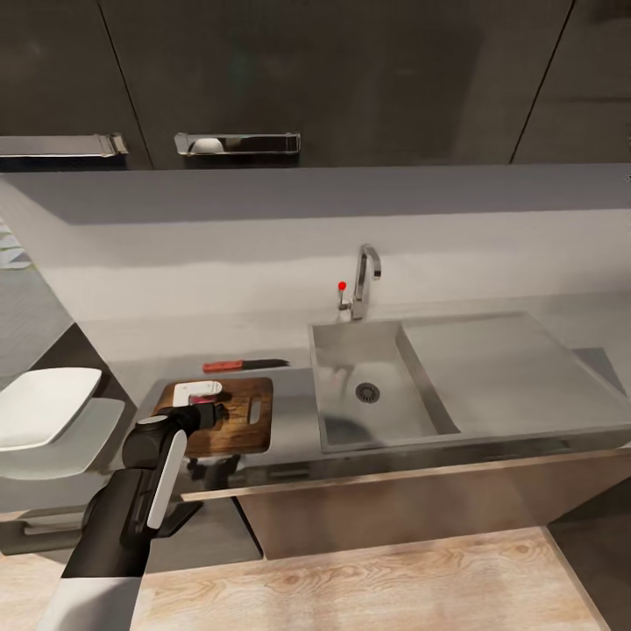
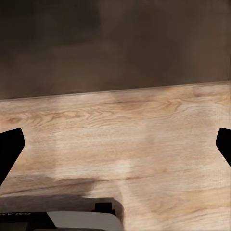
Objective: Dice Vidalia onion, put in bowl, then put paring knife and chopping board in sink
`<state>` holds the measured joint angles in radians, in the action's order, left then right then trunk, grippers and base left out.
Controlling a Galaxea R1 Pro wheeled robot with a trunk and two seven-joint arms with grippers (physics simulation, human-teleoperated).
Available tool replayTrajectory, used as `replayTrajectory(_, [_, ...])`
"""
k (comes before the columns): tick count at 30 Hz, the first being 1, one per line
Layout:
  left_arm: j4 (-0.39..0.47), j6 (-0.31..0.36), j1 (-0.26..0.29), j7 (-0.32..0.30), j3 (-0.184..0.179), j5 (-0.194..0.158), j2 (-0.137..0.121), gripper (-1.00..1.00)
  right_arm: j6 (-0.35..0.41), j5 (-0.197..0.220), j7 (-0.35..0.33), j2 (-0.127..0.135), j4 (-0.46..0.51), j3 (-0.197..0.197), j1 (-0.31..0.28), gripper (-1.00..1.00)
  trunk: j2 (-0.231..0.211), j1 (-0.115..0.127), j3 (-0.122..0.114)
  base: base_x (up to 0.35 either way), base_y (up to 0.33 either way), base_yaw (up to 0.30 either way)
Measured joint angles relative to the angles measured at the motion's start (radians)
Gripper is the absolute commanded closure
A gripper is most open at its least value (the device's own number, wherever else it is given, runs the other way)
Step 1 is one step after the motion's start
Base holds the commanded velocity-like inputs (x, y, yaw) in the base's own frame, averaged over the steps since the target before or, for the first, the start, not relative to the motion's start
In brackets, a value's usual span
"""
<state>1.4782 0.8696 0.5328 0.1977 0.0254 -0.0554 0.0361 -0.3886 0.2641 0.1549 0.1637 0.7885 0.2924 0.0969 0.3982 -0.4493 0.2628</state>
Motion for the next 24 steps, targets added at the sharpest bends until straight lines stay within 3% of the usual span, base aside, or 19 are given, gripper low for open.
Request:
replayTrajectory(14, [0.002,0.000,0.000,0.000,0.001,0.000,0.000,-1.00,0.000,0.000,0.000,0.000,0.000,0.000,0.000,-1.00,0.000,0.000,-0.022,-0.016,0.000,0.000])
replayTrajectory(24, [0.003,0.000,0.000,0.000,0.001,0.000,0.000,-1.00,0.000,0.000,0.000,0.000,0.000,0.000,0.000,-1.00,0.000,-0.001,-0.030,-0.286,0.000,0.000])
